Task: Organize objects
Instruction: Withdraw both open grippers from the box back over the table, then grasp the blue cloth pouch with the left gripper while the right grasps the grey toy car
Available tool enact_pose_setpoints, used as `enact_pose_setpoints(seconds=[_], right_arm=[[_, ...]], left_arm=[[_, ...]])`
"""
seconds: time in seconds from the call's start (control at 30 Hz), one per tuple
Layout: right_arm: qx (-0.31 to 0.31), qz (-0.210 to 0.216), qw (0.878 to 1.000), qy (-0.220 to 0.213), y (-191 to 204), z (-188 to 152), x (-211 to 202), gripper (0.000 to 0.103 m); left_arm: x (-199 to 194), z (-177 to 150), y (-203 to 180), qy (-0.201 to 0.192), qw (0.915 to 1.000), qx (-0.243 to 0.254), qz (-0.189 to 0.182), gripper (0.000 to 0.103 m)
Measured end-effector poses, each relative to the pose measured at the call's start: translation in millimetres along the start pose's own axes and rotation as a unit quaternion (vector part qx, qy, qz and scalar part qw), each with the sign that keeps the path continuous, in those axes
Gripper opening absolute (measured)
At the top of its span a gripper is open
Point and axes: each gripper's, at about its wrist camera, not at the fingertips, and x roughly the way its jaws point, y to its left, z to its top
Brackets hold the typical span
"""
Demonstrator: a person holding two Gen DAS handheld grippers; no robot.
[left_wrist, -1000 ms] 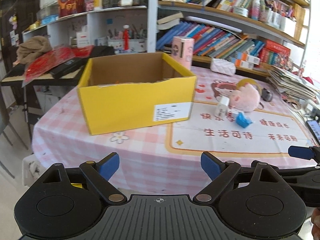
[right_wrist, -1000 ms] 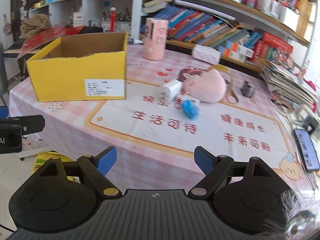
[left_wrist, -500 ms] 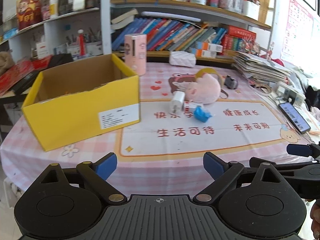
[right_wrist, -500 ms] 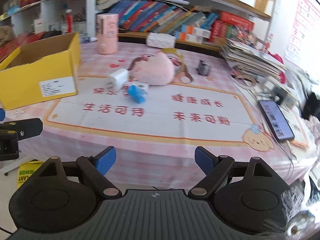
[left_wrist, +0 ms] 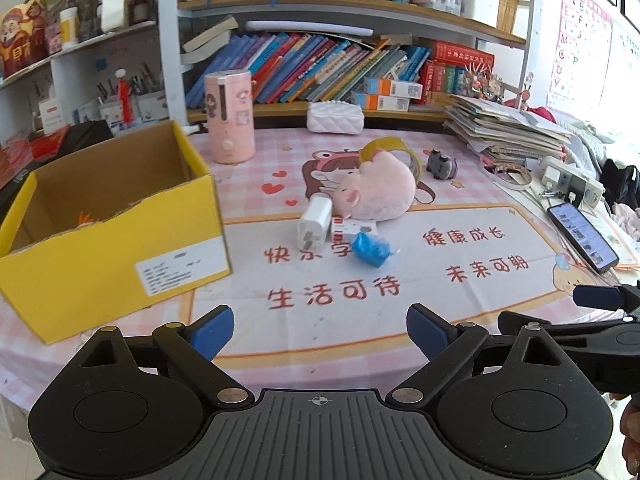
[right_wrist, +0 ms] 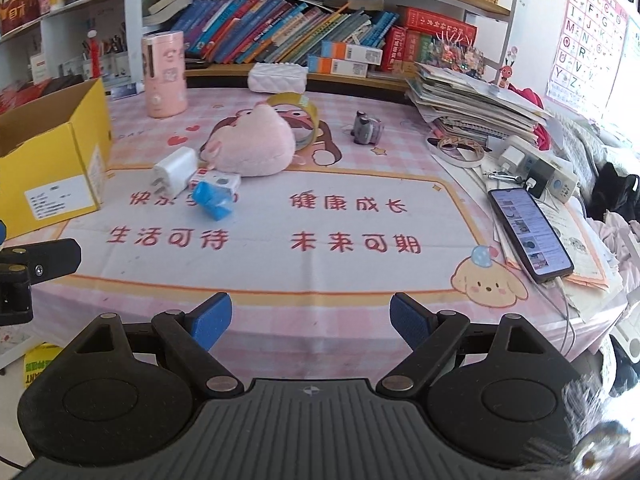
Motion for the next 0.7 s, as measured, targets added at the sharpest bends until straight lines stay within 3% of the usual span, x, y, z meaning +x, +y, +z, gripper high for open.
enact_pose_setpoints(seconds=[0.43, 0.63, 0.7], right_arm=[[-0.005, 0.012, 1.0, -0.017, -34.6, 58.9, 49.0, 0.086], [-0.013, 0.018, 1.0, -0.014, -53.0, 79.6, 76.2, 0.086], [-0.018, 0.021, 1.0, -0.01, -58.5, 84.4, 85.0, 0.086]], left_arm=[[51.3, 45.9, -20.7, -0.016, 0.9996, -0.02, 0.011, 0.093], [89.0, 54.3, -35.0, 0.022, 0.9994, -0.026, 0.012, 0.072], [101.5, 54.2, -40.2, 0.035, 0.9988, -0.028, 0.02, 0.071]])
